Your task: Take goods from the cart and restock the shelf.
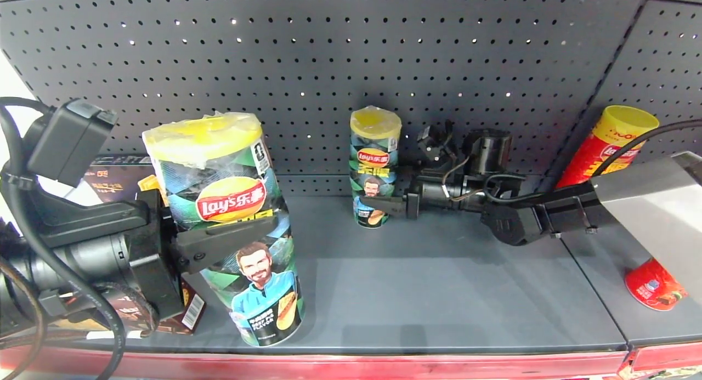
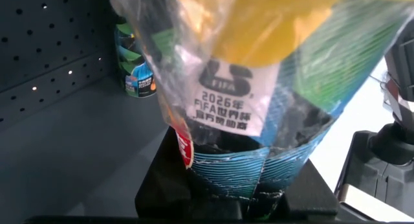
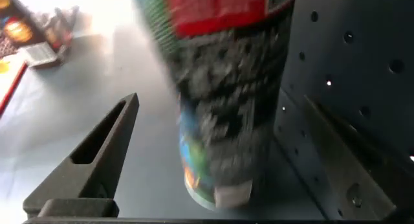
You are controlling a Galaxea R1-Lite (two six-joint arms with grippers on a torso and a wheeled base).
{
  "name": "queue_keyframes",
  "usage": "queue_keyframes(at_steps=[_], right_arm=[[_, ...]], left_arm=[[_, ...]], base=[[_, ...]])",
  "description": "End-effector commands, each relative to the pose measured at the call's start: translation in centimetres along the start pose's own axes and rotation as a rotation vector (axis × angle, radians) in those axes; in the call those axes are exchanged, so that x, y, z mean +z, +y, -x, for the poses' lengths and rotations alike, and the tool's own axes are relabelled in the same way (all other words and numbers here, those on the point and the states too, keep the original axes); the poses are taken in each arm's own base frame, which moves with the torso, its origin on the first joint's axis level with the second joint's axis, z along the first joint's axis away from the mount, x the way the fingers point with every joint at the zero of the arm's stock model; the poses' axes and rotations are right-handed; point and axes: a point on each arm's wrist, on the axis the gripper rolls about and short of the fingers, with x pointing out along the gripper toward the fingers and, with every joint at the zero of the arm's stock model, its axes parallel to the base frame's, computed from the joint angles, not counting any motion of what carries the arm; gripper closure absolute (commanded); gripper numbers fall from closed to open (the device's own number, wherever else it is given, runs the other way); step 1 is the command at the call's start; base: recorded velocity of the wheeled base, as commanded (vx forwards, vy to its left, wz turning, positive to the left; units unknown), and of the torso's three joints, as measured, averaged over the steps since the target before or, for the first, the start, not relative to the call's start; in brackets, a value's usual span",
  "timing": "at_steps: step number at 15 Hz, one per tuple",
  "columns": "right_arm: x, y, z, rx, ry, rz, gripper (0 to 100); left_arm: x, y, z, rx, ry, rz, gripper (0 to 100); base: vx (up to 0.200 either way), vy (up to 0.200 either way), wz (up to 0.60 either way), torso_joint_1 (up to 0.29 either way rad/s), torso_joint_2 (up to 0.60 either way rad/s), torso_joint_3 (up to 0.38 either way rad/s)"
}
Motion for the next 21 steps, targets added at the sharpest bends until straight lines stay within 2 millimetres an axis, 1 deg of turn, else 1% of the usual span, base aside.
queue_keyframes(at_steps=[1,2,3,4,5,8,10,12,13,15,16,17,18,20,21], right_arm=[[-0.6,0.2,-1.5,0.012,-0.005,-0.004,0],[-1.0,0.5,-2.1,0.024,-0.001,-0.011,0],[-1.2,0.6,-2.3,0.027,-0.001,-0.010,0],[-1.7,0.6,-2.4,0.031,-0.006,-0.006,100],[-1.5,0.6,-2.4,0.027,-0.009,-0.004,100],[-0.3,0.6,-1.3,0.013,-0.016,0.007,100],[0.5,1.6,-0.1,0.020,-0.012,0.005,100],[2.2,3.5,1.7,0.047,-0.022,0.009,100],[3.1,4.9,2.7,0.079,-0.031,0.014,100],[4.0,7.4,4.1,0.121,-0.057,0.032,100],[4.0,8.2,4.5,0.130,-0.062,0.036,100],[3.6,9.7,5.7,0.142,-0.063,0.035,100],[3.3,10.8,6.2,0.158,-0.064,0.033,100],[1.8,12.5,7.0,0.176,-0.048,0.014,100],[0.6,13.0,7.3,0.178,-0.035,0.002,100]], left_arm=[[-0.1,0.1,-0.1,0.000,0.003,0.002,100],[0.0,0.1,-0.1,0.000,0.002,0.000,100],[0.0,0.1,-0.1,0.000,0.002,0.001,100],[0.0,0.1,-0.1,0.002,0.002,0.002,100],[-0.1,0.1,0.0,0.002,0.003,0.002,100],[-0.2,0.1,-0.1,0.002,0.008,0.004,100],[-0.2,0.1,-0.1,0.002,0.007,0.003,100],[-0.2,0.0,0.0,0.002,0.006,0.001,100],[-0.4,0.0,0.1,0.001,0.010,0.003,100],[-0.6,-0.1,0.2,0.001,0.016,0.009,100],[-0.7,-0.1,0.3,0.001,0.017,0.008,100],[-0.8,-0.1,0.3,0.004,0.020,0.011,100],[-0.7,-0.2,0.4,0.004,0.016,0.009,100],[-0.5,-0.3,0.6,0.004,0.008,0.006,100],[-0.5,-0.3,0.6,0.004,0.007,0.005,100]], base=[[0.000,0.000,0.00,0.000,0.00,0.000],[0.000,0.000,0.00,0.000,0.00,0.000],[0.000,0.000,0.00,0.000,0.00,0.000],[0.000,0.000,0.00,0.000,0.00,0.000],[0.000,0.000,0.00,0.000,0.00,0.000],[0.000,0.000,0.00,0.000,0.00,0.000],[0.000,0.000,0.00,0.000,0.00,0.000],[0.000,0.000,0.00,0.000,0.00,0.000],[0.000,0.000,0.00,0.000,0.00,0.000],[0.000,0.000,0.00,0.000,0.00,0.000],[0.000,0.000,0.00,0.000,0.00,0.000],[0.000,0.000,0.00,0.000,0.00,0.000],[0.000,0.000,0.00,0.000,0.00,0.000],[0.000,0.000,0.00,0.000,0.00,0.000],[0.000,0.000,0.00,0.000,0.00,0.000]])
